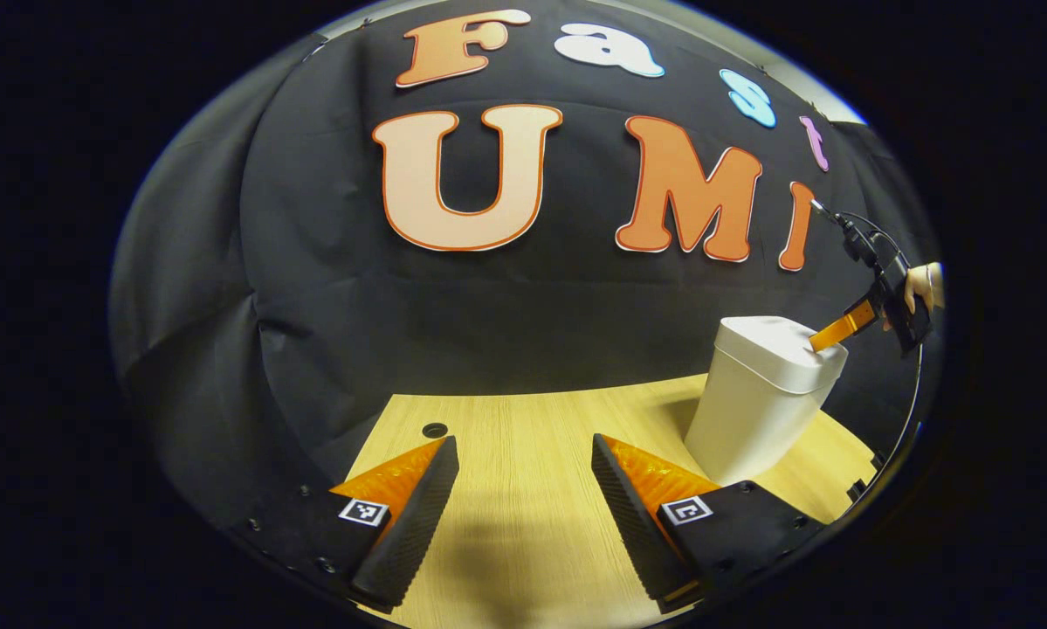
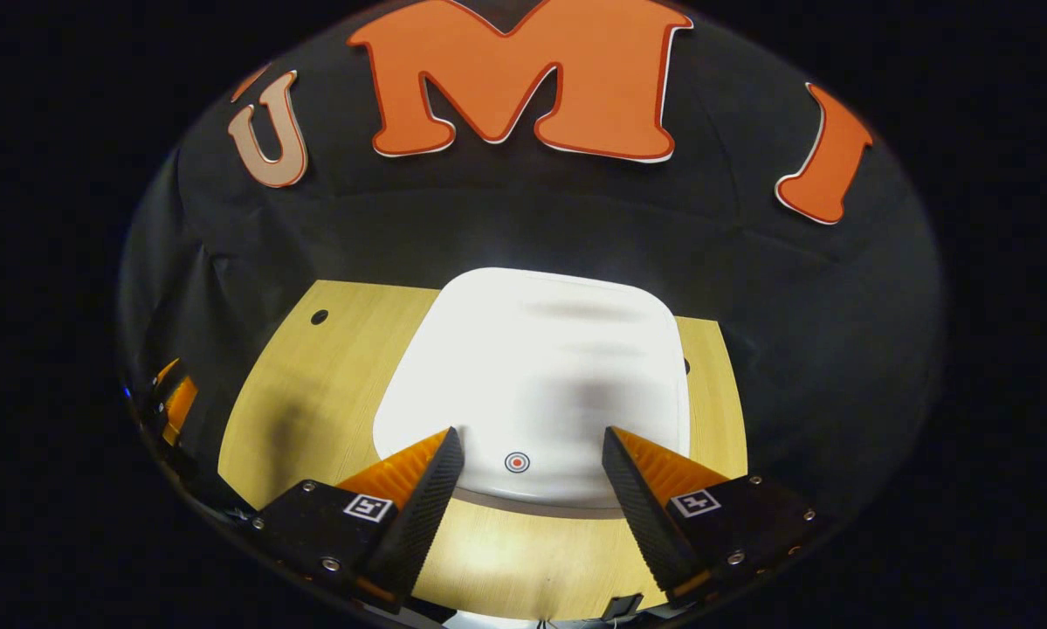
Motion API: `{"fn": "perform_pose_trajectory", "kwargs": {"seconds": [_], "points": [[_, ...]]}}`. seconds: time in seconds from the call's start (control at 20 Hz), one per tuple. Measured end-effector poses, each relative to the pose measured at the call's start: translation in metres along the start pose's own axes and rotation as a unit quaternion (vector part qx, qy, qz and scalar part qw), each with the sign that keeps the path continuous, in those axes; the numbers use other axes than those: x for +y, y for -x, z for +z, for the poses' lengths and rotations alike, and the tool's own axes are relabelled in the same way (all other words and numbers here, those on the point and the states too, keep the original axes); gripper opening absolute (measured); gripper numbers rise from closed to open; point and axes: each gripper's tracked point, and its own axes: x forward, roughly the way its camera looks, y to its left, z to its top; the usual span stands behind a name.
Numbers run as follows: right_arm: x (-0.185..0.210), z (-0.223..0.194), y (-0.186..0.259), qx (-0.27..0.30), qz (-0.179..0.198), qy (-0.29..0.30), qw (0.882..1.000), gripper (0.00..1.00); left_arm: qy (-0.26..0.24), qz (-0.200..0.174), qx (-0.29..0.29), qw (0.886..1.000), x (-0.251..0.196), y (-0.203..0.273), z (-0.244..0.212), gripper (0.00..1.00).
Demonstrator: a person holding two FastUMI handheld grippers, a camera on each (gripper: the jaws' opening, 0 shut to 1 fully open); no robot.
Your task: Press the lid of the desktop garbage bin to open it, pick up the crumpled paper on the desktop and throw it into the bin, then pick up the pop can on the desktop and drop it into the bin, and finally close the garbage bin lid.
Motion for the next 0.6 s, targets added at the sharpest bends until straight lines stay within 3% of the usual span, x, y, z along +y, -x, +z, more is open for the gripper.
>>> {"fn": "perform_pose_trajectory", "kwargs": {"seconds": [0.15, 0.35, 0.45, 0.6], "points": [[-0.001, 0.005, 0.002, -0.048, -0.003, -0.009, 0.999, 0.99, 0.003, 0.001, -0.017, 1.0, -0.002, 0.0, 0.008, 0.98], [-0.018, 0.009, 0.011, -0.103, -0.034, -0.035, 0.993, 0.98, -0.006, 0.007, -0.029, 1.0, -0.009, 0.001, 0.017, 0.98], [-0.021, 0.019, 0.029, -0.155, -0.036, -0.042, 0.986, 0.99, -0.005, 0.019, -0.039, 0.999, -0.008, 0.005, 0.024, 0.98], [-0.002, 0.023, 0.063, -0.229, -0.008, -0.052, 0.972, 0.98, 0.001, 0.024, -0.057, 0.998, -0.013, 0.008, 0.032, 0.98]]}}
